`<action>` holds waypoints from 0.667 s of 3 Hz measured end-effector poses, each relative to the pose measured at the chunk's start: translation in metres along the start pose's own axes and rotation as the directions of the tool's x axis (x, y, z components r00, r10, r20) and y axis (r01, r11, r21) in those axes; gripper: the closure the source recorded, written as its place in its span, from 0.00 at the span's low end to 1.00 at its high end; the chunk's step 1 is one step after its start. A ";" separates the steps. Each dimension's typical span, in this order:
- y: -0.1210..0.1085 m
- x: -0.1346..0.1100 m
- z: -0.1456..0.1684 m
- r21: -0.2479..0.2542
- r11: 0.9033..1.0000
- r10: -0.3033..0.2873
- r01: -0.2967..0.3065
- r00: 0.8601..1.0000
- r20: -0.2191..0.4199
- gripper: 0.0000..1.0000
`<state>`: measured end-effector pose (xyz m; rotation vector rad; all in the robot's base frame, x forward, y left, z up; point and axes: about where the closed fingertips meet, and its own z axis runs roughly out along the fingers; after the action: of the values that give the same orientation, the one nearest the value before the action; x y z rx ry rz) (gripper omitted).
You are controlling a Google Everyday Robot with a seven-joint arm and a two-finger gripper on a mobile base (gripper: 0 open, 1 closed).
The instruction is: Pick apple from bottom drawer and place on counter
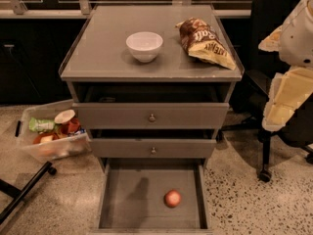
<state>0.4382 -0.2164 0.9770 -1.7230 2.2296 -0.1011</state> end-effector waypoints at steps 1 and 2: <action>0.000 0.000 0.000 0.000 1.000 0.000 0.000 1.000 0.000 0.00; -0.001 0.006 0.007 0.002 1.000 0.020 -0.020 0.999 0.048 0.00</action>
Offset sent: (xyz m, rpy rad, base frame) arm 0.0036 -0.0132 -0.0247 0.1262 -0.0112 -0.0179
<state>0.4396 -0.2211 0.9689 -1.6837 2.2105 -0.0569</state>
